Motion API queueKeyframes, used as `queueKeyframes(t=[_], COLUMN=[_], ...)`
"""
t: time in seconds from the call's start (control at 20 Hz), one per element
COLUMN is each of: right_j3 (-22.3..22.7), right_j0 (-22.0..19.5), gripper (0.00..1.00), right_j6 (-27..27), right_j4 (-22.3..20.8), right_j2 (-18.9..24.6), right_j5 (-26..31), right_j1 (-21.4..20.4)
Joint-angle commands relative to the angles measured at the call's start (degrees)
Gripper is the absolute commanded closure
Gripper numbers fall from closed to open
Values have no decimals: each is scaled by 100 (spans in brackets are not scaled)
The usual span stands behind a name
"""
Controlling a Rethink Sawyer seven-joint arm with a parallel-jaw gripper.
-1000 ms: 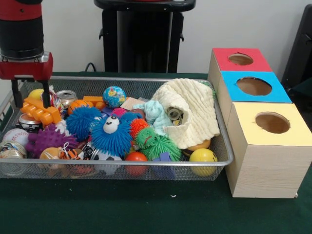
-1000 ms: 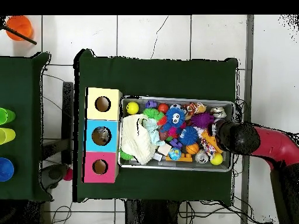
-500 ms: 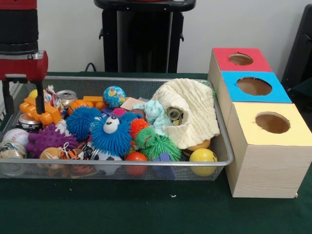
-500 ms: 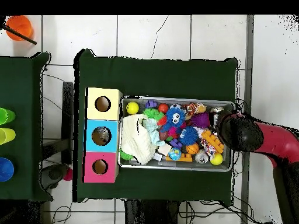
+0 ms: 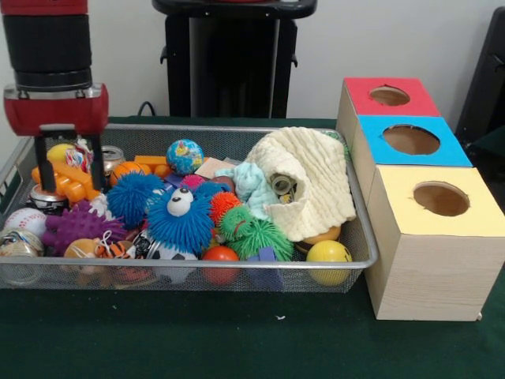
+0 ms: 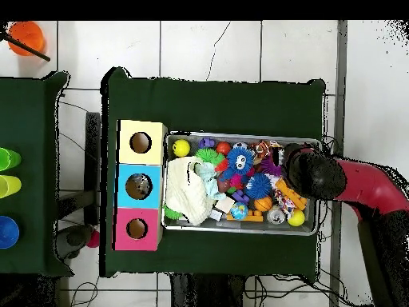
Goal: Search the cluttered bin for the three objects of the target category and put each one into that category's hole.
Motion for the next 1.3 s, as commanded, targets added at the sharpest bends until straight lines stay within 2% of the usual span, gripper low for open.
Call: queueKeyframes(t=[0.05, 0.55, 1.0, 1.3], right_j3=[256, 299, 287, 515], right_j0=[386, 644, 923, 935], gripper=[0, 0, 0, 0], right_j6=[1122, 1182, 1227, 1472], right_j4=[325, 565, 679, 1038], right_j2=[-301, -693, -1216, -1377], right_j5=[36, -109, 172, -8], right_j1=[131, 188, 221, 403])
